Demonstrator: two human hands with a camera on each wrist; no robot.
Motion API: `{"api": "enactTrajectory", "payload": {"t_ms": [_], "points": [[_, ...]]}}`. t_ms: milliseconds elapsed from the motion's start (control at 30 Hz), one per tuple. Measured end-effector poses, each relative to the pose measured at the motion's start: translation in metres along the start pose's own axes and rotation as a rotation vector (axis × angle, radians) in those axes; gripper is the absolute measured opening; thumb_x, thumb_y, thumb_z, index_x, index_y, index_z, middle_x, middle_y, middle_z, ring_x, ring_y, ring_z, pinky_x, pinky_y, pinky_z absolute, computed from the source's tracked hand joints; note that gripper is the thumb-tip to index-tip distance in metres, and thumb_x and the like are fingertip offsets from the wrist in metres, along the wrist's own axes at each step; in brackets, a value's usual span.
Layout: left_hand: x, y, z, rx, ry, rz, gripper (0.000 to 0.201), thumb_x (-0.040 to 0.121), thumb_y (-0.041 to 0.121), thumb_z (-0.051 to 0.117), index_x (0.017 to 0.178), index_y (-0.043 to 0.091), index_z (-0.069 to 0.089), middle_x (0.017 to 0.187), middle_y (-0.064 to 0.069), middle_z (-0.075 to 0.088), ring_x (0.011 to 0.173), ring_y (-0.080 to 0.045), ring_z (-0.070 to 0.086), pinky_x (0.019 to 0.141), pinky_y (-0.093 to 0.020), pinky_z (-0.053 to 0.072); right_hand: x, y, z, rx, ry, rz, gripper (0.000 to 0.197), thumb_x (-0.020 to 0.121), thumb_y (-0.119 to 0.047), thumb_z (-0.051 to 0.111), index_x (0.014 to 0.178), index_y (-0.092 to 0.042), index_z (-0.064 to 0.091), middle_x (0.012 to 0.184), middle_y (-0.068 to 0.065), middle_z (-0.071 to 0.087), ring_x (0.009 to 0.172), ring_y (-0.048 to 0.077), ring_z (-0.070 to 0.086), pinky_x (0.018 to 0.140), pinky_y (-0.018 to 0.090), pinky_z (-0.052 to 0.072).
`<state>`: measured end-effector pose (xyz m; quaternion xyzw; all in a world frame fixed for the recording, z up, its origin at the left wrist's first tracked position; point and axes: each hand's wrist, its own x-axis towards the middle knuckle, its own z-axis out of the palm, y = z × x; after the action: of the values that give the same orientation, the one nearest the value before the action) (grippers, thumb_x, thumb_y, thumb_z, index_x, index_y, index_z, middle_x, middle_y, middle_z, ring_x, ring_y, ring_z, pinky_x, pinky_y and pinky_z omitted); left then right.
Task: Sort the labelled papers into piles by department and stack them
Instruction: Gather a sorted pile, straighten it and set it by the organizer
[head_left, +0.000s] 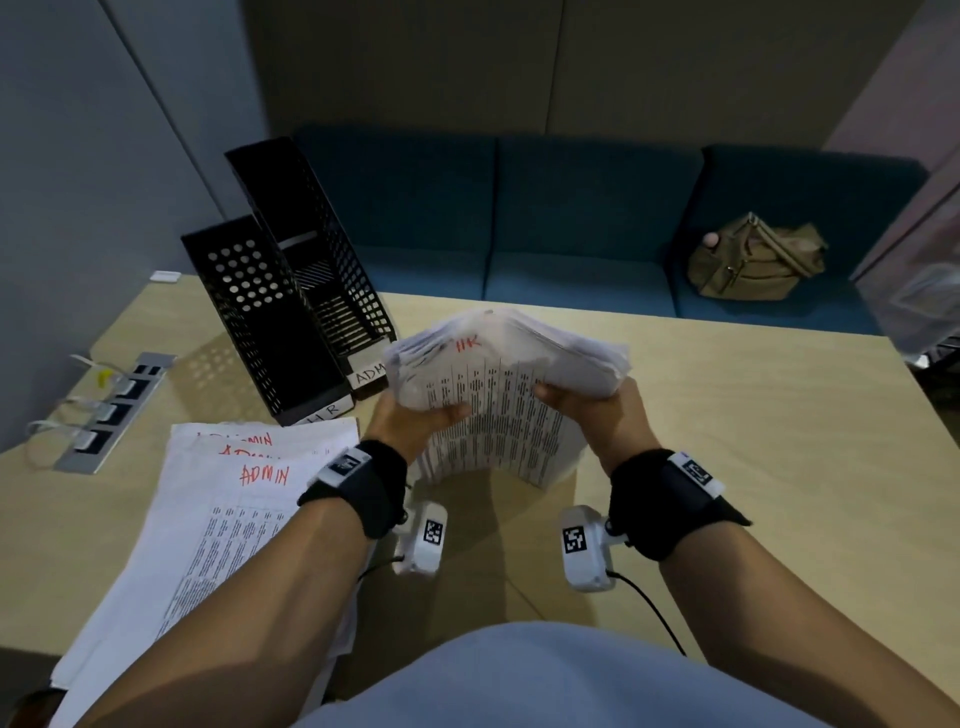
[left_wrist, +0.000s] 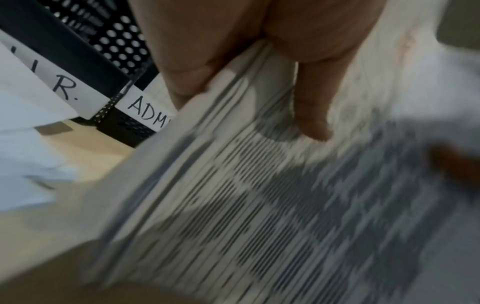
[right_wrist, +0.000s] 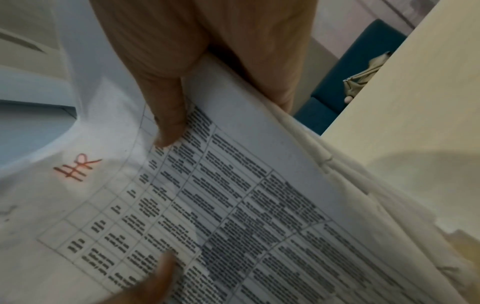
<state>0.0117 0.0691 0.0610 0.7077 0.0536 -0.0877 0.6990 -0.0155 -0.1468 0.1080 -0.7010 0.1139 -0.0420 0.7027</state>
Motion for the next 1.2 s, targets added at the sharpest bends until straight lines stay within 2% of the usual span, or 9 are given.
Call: {"api": "enactTrajectory", "payload": {"t_ms": [133, 333, 400, 500, 633, 733, 833, 1000, 1200], "points": [[-0.008, -0.008, 0.008, 0.046, 0.159, -0.036, 0.019, 0.081, 0.019, 0.074, 0.084, 0.035, 0.066, 0.089, 0.012, 0.069, 0.099, -0.02, 0.065, 0.082, -0.029, 0.051, 0.003, -0.009, 0.006, -0.038, -0.005, -0.022, 0.026, 0.069, -0.009, 0.083, 0.083, -0.025, 0.069, 0.09, 0.001, 0.072, 0.087, 0.023, 0.067, 0.08, 0.04, 0.057], [-0.005, 0.058, -0.03, -0.151, 0.12, 0.095, 0.018, 0.083, 0.009, 0.07, 0.099, 0.018, 0.07, 0.092, 0.0, 0.075, 0.089, -0.017, 0.071, 0.084, -0.035, 0.056, 0.016, -0.046, 0.013, -0.096, -0.228, -0.149, 0.032, 0.073, -0.019, 0.081, 0.103, -0.017, 0.071, 0.104, 0.0, 0.074, 0.099, 0.017, 0.069, 0.085, 0.039, 0.055], [0.002, 0.08, -0.05, -0.16, 0.14, 0.166, 0.016, 0.086, 0.008, 0.067, 0.099, 0.017, 0.069, 0.085, 0.005, 0.076, 0.085, -0.01, 0.071, 0.076, -0.026, 0.056, 0.02, -0.052, 0.031, -0.183, -0.336, -0.153, 0.033, 0.078, -0.026, 0.077, 0.11, -0.021, 0.07, 0.108, -0.004, 0.072, 0.102, 0.013, 0.067, 0.087, 0.037, 0.054], [0.016, 0.109, -0.082, -0.218, 0.252, 0.235, 0.022, 0.085, 0.002, 0.066, 0.106, 0.007, 0.066, 0.083, 0.005, 0.075, 0.079, -0.007, 0.071, 0.069, -0.019, 0.054, 0.024, -0.055, 0.073, -0.421, -0.387, -0.236, 0.028, 0.088, -0.036, 0.065, 0.095, -0.009, 0.068, 0.094, 0.008, 0.072, 0.089, 0.023, 0.067, 0.079, 0.038, 0.053], [0.042, 0.131, -0.129, -0.06, 0.391, 0.298, 0.021, 0.084, 0.006, 0.068, 0.105, 0.007, 0.065, 0.093, 0.0, 0.072, 0.078, -0.006, 0.069, 0.069, -0.017, 0.055, 0.029, -0.056, 0.135, -0.528, -0.297, -0.419, 0.024, 0.094, -0.013, 0.055, 0.072, -0.016, 0.048, 0.062, -0.003, 0.047, 0.054, 0.012, 0.034, 0.051, 0.008, 0.033], [0.066, 0.121, -0.177, 0.152, 0.583, 0.297, 0.022, 0.085, 0.005, 0.065, 0.107, 0.009, 0.062, 0.097, 0.001, 0.066, 0.084, -0.008, 0.062, 0.081, -0.02, 0.05, 0.039, -0.054, 0.179, -0.471, -0.192, -0.511, 0.009, 0.087, 0.001, 0.049, 0.087, -0.004, 0.057, 0.062, -0.009, 0.042, 0.055, 0.013, 0.029, 0.05, 0.015, 0.027], [0.073, 0.077, -0.221, 0.356, 0.683, 0.102, 0.033, 0.081, 0.012, 0.071, 0.112, 0.011, 0.06, 0.113, -0.008, 0.062, 0.099, -0.025, 0.06, 0.092, -0.035, 0.048, 0.05, -0.047, 0.218, -0.449, -0.149, -0.517, 0.039, 0.076, -0.006, 0.04, 0.11, 0.001, 0.058, 0.074, 0.002, 0.052, 0.066, 0.018, 0.042, 0.061, 0.023, 0.03], [0.055, 0.009, -0.242, 0.441, 0.512, -0.068, 0.038, 0.088, 0.015, 0.063, 0.125, 0.018, 0.053, 0.128, -0.009, 0.055, 0.106, -0.025, 0.058, 0.092, -0.038, 0.05, 0.059, -0.034, 0.275, -0.573, -0.187, -0.509, 0.055, 0.081, 0.012, 0.037, 0.13, -0.01, 0.049, 0.091, 0.011, 0.064, 0.076, 0.025, 0.054, 0.063, 0.025, 0.034], [0.055, -0.018, -0.224, 0.893, 0.217, -0.083, 0.046, 0.091, 0.023, 0.056, 0.136, 0.025, 0.046, 0.142, -0.009, 0.041, 0.118, -0.035, 0.051, 0.096, -0.038, 0.045, 0.063, 0.003, 0.33, -0.462, -0.319, -0.407, 0.046, 0.085, -0.015, 0.037, 0.129, -0.02, 0.046, 0.1, -0.003, 0.06, 0.087, 0.017, 0.055, 0.074, 0.023, 0.037]]}}
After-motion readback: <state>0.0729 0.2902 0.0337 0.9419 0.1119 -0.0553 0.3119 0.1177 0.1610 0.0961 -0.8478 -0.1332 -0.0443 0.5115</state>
